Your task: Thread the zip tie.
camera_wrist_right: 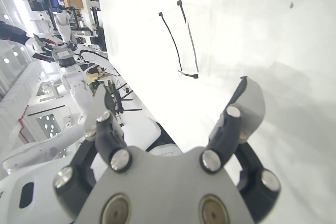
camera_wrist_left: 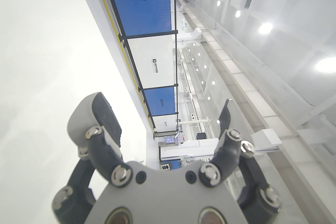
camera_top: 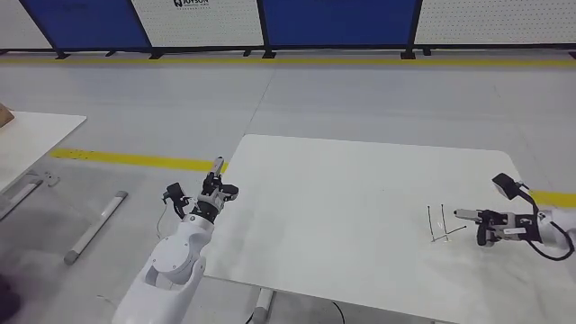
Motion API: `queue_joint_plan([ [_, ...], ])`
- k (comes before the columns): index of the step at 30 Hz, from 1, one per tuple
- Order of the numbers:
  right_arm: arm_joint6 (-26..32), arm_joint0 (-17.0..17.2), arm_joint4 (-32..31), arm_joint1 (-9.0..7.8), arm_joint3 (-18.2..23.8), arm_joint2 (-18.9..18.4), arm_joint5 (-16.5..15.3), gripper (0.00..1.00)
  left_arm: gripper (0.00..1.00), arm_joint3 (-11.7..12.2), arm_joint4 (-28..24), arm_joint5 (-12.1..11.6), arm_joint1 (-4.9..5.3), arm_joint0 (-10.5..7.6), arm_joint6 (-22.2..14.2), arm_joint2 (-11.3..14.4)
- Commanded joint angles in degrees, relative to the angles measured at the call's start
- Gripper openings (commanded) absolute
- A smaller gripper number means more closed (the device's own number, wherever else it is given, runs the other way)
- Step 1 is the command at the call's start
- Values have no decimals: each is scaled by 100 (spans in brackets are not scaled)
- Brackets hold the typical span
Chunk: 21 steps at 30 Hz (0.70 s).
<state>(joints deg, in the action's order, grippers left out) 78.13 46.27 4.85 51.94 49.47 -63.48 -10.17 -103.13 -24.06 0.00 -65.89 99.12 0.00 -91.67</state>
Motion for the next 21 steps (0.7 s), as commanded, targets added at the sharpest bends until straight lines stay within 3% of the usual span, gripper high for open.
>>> queue_joint_plan([
  [1,-151,60,27,-13,58,-43,6,100,100,0,0,0,0,0,0,0],
  [2,-209,73,-5,-20,80,-54,40,100,100,0,0,0,0,0,0,0],
  [4,-243,97,-46,-27,134,-49,129,50,100,0,0,0,0,0,0,0],
  [9,-307,72,-105,-17,95,-6,273,43,100,0,0,0,0,0,0,0],
  [21,-362,-116,-146,67,-270,186,377,45,100,0,0,0,0,0,0,0],
])
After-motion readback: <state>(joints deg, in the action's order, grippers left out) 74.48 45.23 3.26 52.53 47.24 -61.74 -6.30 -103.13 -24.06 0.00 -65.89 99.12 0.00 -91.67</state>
